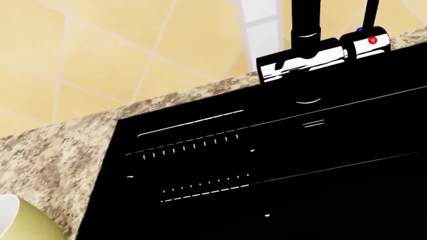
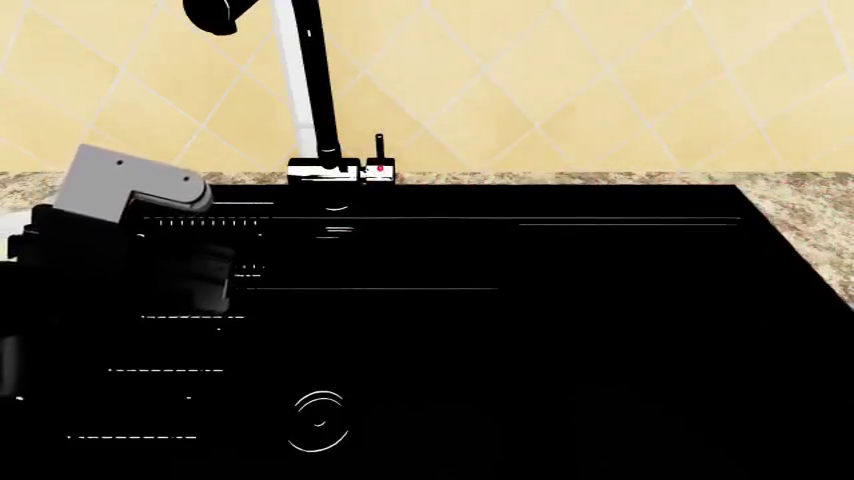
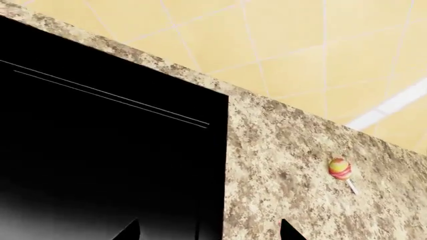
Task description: Pick the cup and bowl from the sink and place them on the counter for drying.
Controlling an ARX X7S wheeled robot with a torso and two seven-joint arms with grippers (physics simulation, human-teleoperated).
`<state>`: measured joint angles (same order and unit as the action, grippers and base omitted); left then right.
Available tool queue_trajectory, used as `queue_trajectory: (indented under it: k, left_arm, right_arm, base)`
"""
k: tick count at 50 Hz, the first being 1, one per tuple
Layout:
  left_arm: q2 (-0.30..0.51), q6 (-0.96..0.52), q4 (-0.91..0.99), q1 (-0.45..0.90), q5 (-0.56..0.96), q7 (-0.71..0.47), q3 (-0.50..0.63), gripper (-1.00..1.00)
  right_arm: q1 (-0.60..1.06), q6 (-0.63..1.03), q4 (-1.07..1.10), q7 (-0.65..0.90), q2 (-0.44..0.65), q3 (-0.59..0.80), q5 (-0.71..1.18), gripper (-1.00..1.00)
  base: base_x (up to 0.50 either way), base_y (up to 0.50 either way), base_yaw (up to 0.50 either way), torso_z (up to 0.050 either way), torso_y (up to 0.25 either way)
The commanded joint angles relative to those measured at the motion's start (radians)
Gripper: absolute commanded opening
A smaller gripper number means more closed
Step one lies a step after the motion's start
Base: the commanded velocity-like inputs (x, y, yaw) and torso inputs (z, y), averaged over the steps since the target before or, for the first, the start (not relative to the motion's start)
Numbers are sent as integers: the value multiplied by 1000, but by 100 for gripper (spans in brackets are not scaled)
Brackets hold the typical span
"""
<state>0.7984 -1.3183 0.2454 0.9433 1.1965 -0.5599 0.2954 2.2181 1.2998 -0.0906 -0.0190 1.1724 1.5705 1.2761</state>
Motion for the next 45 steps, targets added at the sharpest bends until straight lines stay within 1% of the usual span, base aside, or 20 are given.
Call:
queue_trajectory:
  k: [1, 8, 10, 11, 15, 17, 21, 22, 23, 24, 25, 27, 29, 30, 31, 32, 34, 36, 40, 45]
  left_arm:
    - [-14, 25, -24, 22, -32, 32, 35, 100]
    - [-24, 24, -27, 30, -33, 28, 44, 100]
    - [-16, 30, -26, 25, -33, 35, 42, 100]
    - [-30, 27, -20, 17, -26, 14, 40, 100]
    - [-27, 33, -30, 28, -28, 26, 41, 100]
    - [-37, 33, -26, 27, -22, 15, 37, 100]
    - [-38, 32, -23, 38, -18, 16, 37, 100]
    - [-39, 34, -26, 40, -20, 12, 37, 100]
    - [-48, 31, -19, 36, -11, -5, 31, 100]
    - [-46, 35, -19, 36, -17, -2, 34, 100]
    - [-44, 38, -21, 37, -17, 2, 32, 100]
    - [-44, 57, -17, 40, -33, 10, 36, 100]
    - [-45, 65, -29, 53, -44, 18, 39, 100]
    - [-47, 67, -26, 55, -42, 13, 35, 100]
    - [-73, 64, -27, 53, -33, -27, 25, 100]
    - [-64, 66, -26, 52, -31, -20, 21, 100]
    - [-68, 68, -29, 53, -30, -26, 18, 100]
    - [-68, 76, -28, 49, -33, -28, 16, 100]
    - [-61, 90, -38, 44, -37, -22, 8, 100]
    - [-70, 100, -46, 32, -29, -32, -4, 100]
  right_arm:
    - [-49, -73, -23, 41, -94, -51, 48, 100]
    - [-79, -124, -38, 92, -109, -94, 96, 100]
    - [-84, -135, -34, 105, -115, -102, 104, 100]
    - [-91, -153, -33, 124, -116, -116, 119, 100]
    - [-111, -210, -34, 163, -113, -152, 154, 100]
    - [-114, -234, -2, 143, -109, -147, 118, 100]
    - [-173, -337, 34, 175, -82, -188, 176, 100]
    - [-176, -330, 51, 158, -82, -177, 161, 100]
    - [-198, -333, 68, 178, -82, -170, 172, 100]
    - [-229, -393, 68, 221, -71, -196, 215, 100]
    - [-242, -410, 72, 234, -69, -200, 226, 100]
    - [-268, -435, 90, 243, -74, -193, 212, 100]
    - [-301, -496, 95, 242, -80, -201, 207, 100]
    - [-313, -518, 95, 248, -80, -206, 209, 100]
    - [-353, -595, 97, 269, -76, -224, 223, 100]
    - [-375, -628, 98, 275, -76, -228, 227, 100]
    - [-397, -651, 100, 279, -77, -225, 221, 100]
    - [-456, -727, 113, 288, -67, -229, 226, 100]
    - [-521, -819, 115, 305, -57, -239, 238, 100]
    - [-561, -876, 124, 323, -54, -247, 254, 100]
  base:
    - [0, 0, 0, 0, 0]
    - [0, 0, 0, 0, 0]
    - [0, 0, 0, 0, 0]
    - [0, 0, 0, 0, 0]
    - [0, 0, 0, 0, 0]
    - [0, 0, 0, 0, 0]
    - [0, 0, 0, 0, 0]
    - [0, 0, 0, 0, 0]
    - [0, 0, 0, 0, 0]
    - [0, 0, 0, 0, 0]
    - [0, 0, 0, 0, 0]
    - [0, 0, 0, 0, 0]
    - [0, 0, 0, 0, 0]
    - [0, 0, 0, 0, 0]
    - [0, 0, 0, 0, 0]
    - [0, 0, 0, 0, 0]
    - [0, 0, 0, 0, 0]
    - [0, 0, 0, 0, 0]
    - [0, 0, 0, 0, 0]
    - [0, 0, 0, 0, 0]
